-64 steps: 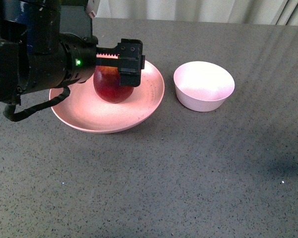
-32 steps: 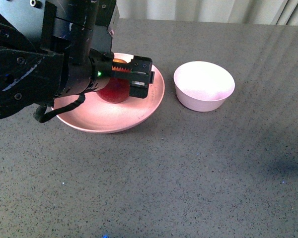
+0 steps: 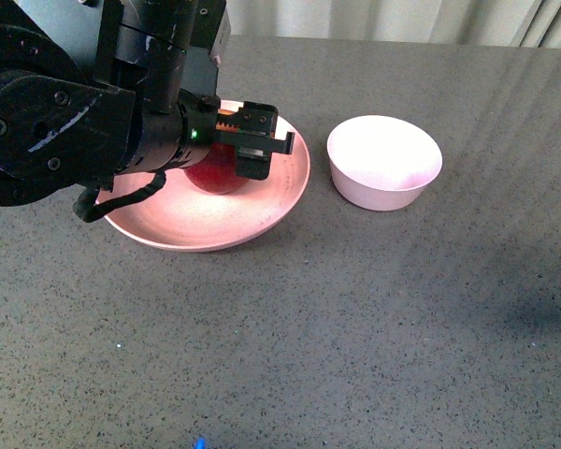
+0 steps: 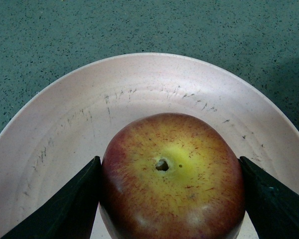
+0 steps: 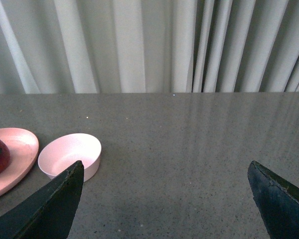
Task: Move apple from plate to bowl
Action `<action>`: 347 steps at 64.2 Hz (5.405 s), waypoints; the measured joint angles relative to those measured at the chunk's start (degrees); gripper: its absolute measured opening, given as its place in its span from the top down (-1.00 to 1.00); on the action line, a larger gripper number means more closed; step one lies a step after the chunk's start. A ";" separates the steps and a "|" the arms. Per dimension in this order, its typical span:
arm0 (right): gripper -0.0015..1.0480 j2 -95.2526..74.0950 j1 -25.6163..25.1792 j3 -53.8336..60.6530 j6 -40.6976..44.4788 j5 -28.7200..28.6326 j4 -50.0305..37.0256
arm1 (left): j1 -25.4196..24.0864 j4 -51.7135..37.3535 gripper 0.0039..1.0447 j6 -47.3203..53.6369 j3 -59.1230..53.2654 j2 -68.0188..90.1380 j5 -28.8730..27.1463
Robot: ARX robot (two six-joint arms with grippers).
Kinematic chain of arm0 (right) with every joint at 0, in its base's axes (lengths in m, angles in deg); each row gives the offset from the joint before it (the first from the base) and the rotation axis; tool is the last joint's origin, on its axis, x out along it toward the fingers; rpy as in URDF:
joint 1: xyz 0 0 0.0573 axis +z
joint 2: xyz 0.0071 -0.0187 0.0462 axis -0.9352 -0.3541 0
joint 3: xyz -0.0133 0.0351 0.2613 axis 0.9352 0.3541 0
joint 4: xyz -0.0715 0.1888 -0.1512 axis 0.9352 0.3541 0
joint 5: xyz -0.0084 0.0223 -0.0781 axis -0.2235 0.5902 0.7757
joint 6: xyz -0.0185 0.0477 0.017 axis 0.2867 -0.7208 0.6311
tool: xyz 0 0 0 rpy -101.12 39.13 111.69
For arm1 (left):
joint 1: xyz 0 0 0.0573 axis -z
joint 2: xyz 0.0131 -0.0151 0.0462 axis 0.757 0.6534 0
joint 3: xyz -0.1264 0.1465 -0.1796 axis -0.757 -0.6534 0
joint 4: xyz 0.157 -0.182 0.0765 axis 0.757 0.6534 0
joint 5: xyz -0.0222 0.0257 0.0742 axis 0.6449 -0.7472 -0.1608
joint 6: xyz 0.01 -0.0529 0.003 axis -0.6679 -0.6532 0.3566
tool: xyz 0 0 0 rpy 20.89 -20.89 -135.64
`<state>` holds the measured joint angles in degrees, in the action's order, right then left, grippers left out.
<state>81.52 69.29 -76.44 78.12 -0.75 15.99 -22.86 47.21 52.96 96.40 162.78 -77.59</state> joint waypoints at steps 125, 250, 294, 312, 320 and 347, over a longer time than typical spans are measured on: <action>-0.83 0.00 0.00 0.00 0.00 0.00 0.00 | 7.08 -3.41 -0.84 -3.32 7.74 -3.43 4.74; -0.83 0.00 0.00 0.00 0.00 0.00 0.00 | -26.14 0.90 0.97 5.77 -56.57 -90.77 8.76; -0.83 0.00 0.00 0.00 0.00 0.00 0.00 | -26.14 16.44 0.97 5.77 -56.59 -106.77 8.76; -0.83 0.00 0.00 0.00 0.02 0.00 0.00 | -26.14 25.73 0.97 5.77 -56.57 -114.31 8.79; -0.83 0.00 0.00 0.00 0.00 0.00 0.00 | -26.14 29.40 0.97 5.79 -56.57 -118.95 8.74; -0.83 0.00 0.00 0.00 0.02 0.00 0.00 | -26.18 29.66 0.97 5.79 -56.57 -119.03 8.76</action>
<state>81.52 69.29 -76.44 78.14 -0.75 15.99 -49.04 76.87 58.75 39.83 43.75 -68.83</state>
